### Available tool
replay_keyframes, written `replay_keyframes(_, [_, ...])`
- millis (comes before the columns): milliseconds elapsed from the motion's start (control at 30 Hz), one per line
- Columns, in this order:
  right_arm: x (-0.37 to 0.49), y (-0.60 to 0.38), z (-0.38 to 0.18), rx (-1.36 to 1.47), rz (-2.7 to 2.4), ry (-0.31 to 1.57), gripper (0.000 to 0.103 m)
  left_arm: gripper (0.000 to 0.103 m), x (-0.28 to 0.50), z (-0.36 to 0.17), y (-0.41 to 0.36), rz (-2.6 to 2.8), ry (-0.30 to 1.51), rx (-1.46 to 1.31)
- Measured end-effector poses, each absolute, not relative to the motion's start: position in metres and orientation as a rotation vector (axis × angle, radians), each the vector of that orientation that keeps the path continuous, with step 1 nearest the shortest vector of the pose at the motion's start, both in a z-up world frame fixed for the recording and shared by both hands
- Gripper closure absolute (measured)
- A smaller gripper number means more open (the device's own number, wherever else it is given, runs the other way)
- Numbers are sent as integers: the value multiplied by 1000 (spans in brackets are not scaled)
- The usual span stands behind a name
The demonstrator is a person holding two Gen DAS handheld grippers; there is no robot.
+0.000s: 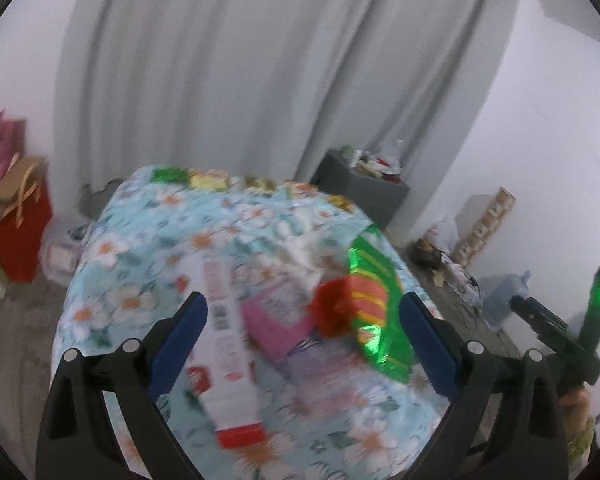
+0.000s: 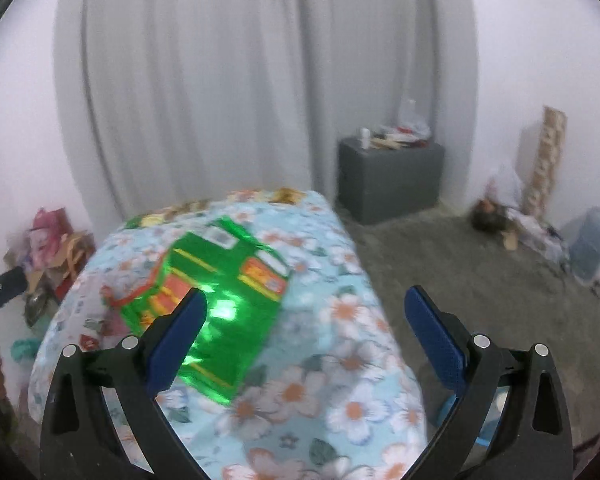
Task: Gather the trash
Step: 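Return to the bed and grasp the green snack bag with the right tool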
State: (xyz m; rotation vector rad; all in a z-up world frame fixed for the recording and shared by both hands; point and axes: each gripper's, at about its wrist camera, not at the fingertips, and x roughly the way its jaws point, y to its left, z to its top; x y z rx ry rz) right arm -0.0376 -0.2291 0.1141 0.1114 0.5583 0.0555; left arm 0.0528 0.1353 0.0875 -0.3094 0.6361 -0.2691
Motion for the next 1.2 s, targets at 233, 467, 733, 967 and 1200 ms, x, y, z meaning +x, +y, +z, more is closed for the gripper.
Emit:
replay_keyframes(233, [-15, -201, 100, 167, 172, 704, 8, 9, 59, 63, 151, -271, 699, -332])
replay_keyframes(467, [-3, -176, 92, 229, 271, 759, 10, 9, 83, 34, 152, -264, 771, -322])
replay_keyframes(733, [27, -179, 54, 437, 319, 924, 21, 9, 94, 37, 146, -332, 730, -346])
replay_keyframes(967, [61, -212, -1, 735, 295, 1072, 38, 9, 98, 50, 121, -439, 685, -344])
replay_keyframes(1200, [84, -216, -43, 937, 358, 1108, 82, 10, 99, 49, 95, -474, 702, -296])
